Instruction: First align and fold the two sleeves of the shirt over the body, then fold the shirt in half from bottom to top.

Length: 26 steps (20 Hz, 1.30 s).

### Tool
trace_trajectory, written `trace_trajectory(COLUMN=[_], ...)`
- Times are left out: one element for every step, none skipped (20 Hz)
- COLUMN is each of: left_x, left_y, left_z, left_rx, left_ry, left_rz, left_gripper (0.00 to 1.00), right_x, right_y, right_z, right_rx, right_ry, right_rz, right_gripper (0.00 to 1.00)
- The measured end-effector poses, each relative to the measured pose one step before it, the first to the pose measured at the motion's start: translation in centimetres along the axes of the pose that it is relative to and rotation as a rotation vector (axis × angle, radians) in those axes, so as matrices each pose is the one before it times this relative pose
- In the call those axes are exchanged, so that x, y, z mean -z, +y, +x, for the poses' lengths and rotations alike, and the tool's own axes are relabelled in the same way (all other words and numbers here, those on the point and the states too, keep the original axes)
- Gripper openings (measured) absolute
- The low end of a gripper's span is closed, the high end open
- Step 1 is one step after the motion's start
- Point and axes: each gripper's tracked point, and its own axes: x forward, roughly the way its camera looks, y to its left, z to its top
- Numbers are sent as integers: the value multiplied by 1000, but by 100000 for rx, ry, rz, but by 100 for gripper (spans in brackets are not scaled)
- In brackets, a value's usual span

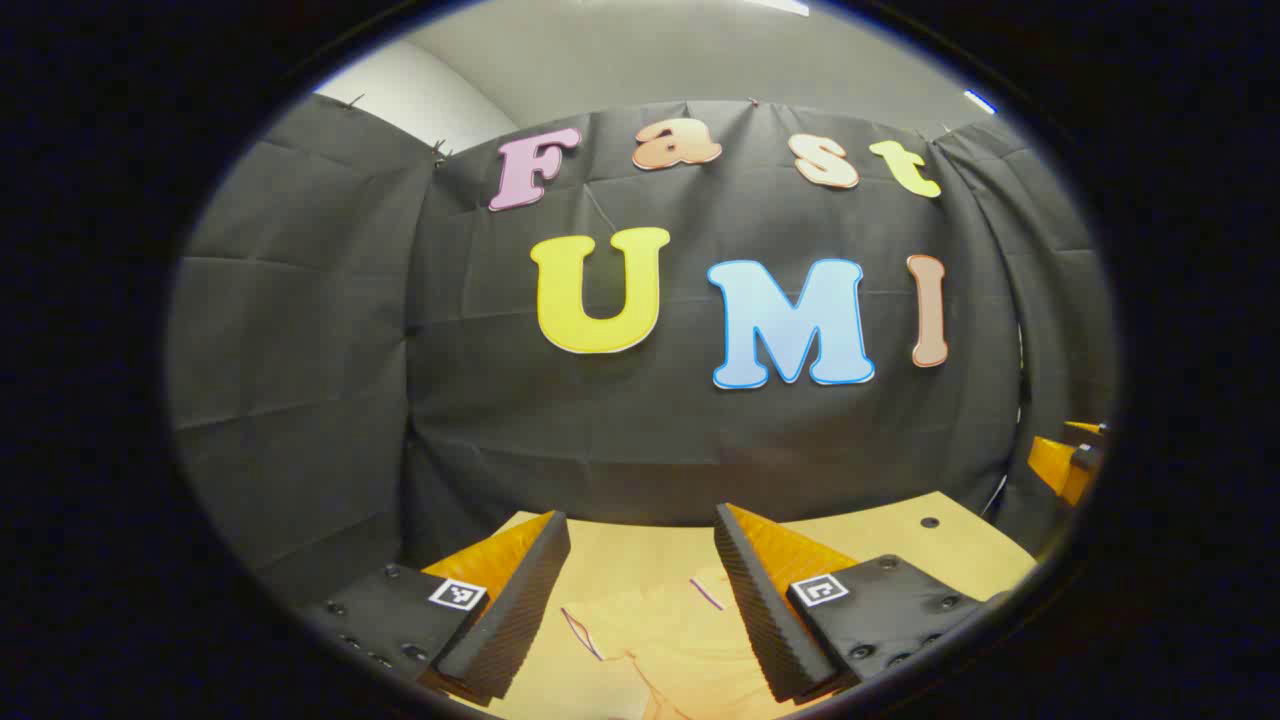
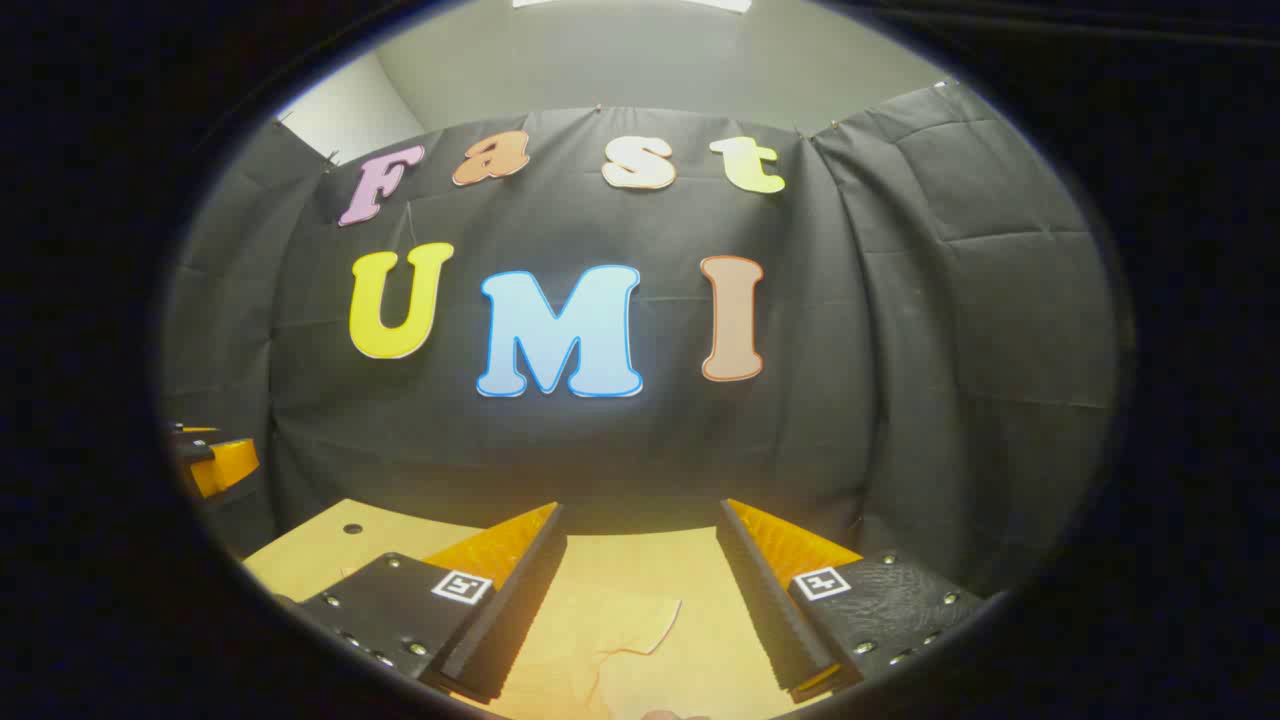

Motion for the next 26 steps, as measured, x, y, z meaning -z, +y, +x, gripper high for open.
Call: trace_trajectory(left_x=[-84,-85,91,-76,151,75,30,71,53,-43,-57,-50,-77,6,20,-11,-8,0,75,45,9,50,52,-82,15,36], left_y=[35,13,48,18,27,101,149,-35,-6,65,57,33,-5,-25,30,-29,-11,38,-24,81,12,91,49,91,81,140], left_z=[160,-49,-10,95,12,8,-78,-11,70,60,74,-35,-19,22,-60,26,41,4,92,47,91,69,10,64,135,96], left_rx=[69,-157,80,-98,-22,-180,-42,3,14,-77,-121,-25,-71,70,70,-7,-46,-62,-91,-156,20,-191,-141,-126,-325,-316], left_ry=[-82,-28,50,78,34,235,223,199,165,38,-46,-193,5,-29,-17,-23,-1,128,175,184,129,238,204,108,46,176], left_rz=[234,246,179,247,86,138,27,5,156,203,292,325,379,292,253,242,139,162,118,123,77,288,396,367,360,341], left_gripper=[94,94,94,95,94,94,94,94,95,95,95,94,94,94,94,94,94,94,94,95,94,94,94,94,94,94], right_x=[-46,132,81,152,42,197,111,176,163,360,210,274,185,399,320,378,279,421,333,478,458,694,729,882,718,786], right_y=[34,-103,-16,54,-54,-23,4,-51,-54,-40,-29,-79,-31,-4,-37,-43,4,-98,-18,11,12,16,-88,-11,-104,-143], right_z=[88,171,131,60,72,186,188,69,139,236,165,175,213,293,242,346,383,450,492,474,567,679,813,890,978,958], right_rx=[-35,-150,-116,-158,-167,-23,-163,-122,-179,-44,-178,6,-58,-179,-113,-134,-288,-81,-107,-185,-267,-309,-282,-151,-172,-173], right_ry=[213,136,335,288,298,400,507,560,555,818,682,631,628,863,1021,904,849,798,967,926,1161,1593,2020,2318,2112,2160], right_rz=[59,94,33,92,25,49,41,137,198,186,299,276,133,57,17,169,326,195,10,-108,-194,-300,-352,-479,-502,-402], right_gripper=[94,94,94,94,94,94,94,94,94,94,94,94,94,94,94,94,94,94,94,94,94,94,94,94,94,94])
